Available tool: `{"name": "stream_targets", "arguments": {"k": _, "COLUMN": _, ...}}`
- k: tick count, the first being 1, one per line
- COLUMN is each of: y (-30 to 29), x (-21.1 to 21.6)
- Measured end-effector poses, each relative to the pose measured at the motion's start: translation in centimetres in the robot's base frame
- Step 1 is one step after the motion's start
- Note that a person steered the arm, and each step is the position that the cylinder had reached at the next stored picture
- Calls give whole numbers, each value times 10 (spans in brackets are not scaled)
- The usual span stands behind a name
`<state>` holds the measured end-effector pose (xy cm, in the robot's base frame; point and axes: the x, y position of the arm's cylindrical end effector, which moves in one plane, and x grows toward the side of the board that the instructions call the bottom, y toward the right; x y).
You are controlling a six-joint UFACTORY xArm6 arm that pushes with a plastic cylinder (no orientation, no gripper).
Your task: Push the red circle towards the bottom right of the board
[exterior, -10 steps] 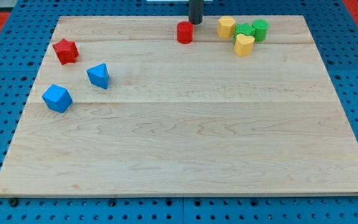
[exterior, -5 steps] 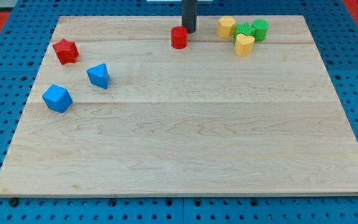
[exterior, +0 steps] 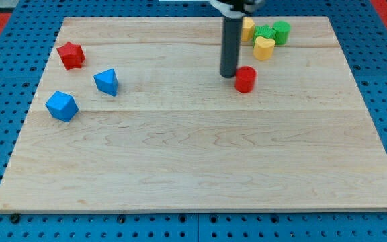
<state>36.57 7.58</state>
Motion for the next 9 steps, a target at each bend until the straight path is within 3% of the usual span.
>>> {"name": "stream_targets", "arguments": {"k": 2, "y": 56, "x": -3}}
{"name": "stream_targets", "arguments": {"k": 3, "y": 65, "x": 66}}
{"name": "stream_targets", "arguments": {"k": 4, "y": 67, "x": 97}}
{"name": "stream_targets", "arguments": {"k": 5, "y": 49, "x": 57}}
{"name": "stream_targets", "arguments": {"k": 6, "y": 28, "x": 71}}
{"name": "stream_targets", "arguments": {"k": 7, "y": 104, "x": 147}}
{"name": "stream_targets", "arguments": {"k": 8, "y": 117, "x": 137}}
{"name": "stream_targets", "arguments": {"k": 9, "y": 86, "x": 81}}
